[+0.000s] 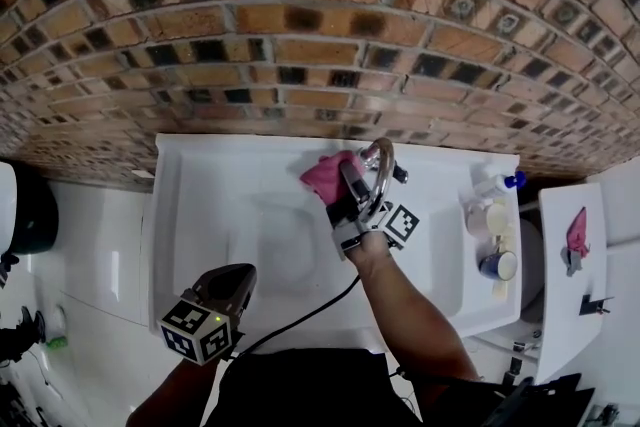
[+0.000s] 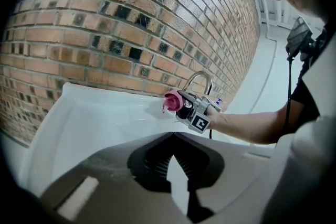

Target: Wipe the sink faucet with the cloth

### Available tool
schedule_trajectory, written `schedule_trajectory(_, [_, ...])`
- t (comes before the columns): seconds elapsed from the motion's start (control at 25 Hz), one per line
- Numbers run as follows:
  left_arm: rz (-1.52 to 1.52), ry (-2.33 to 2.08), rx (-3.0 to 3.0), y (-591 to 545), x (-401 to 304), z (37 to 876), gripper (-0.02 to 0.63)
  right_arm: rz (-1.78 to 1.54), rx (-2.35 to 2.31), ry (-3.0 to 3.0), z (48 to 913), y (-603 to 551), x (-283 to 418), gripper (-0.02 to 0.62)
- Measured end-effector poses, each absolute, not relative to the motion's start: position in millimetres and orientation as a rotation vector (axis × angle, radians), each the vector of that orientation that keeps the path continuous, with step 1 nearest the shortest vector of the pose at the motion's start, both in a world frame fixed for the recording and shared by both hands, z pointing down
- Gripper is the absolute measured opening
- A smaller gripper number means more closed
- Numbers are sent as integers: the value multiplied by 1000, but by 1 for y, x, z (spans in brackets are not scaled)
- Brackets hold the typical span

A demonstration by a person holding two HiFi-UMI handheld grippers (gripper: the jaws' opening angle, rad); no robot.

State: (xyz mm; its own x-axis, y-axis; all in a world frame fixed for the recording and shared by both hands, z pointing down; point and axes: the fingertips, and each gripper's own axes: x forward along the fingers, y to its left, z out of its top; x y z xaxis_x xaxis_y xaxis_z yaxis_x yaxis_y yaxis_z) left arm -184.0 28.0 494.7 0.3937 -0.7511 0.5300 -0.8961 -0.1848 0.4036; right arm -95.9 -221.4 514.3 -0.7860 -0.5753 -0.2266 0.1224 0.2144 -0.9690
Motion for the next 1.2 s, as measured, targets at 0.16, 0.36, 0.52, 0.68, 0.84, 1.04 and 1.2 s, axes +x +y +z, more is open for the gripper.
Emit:
schedule_trajectory(0.16, [266,-1416,1995,38,-180,490,6,-1606,-384,1958,505,-208,-86,120])
schedule_trajectory(0.36, [250,-1387,2033,50,-166,484,6,-1588,-465,2022,507,-184,-52,120])
schedule_trajectory(0.52, [239,-1332,2114,52,-154,476,6,-1545,-561,2094,500,-161,-23,121])
schedule_trajectory(0.68, [251,-1286,2180,60,-145,471,6,-1482,-619,2164,481,-128,1,121])
schedule_trajectory(0.84, [274,-1250,2222,65,-138,470,6,-1410,-660,2227,455,-93,24,121])
schedule_trajectory(1.04, [216,-1283,2261,68,-121,451,6,-1352,-677,2337,432,-50,45,121])
schedule_trajectory(1.2, [151,-1318,2227,77,-104,444,6,-1323,-720,2447,422,-17,68,121])
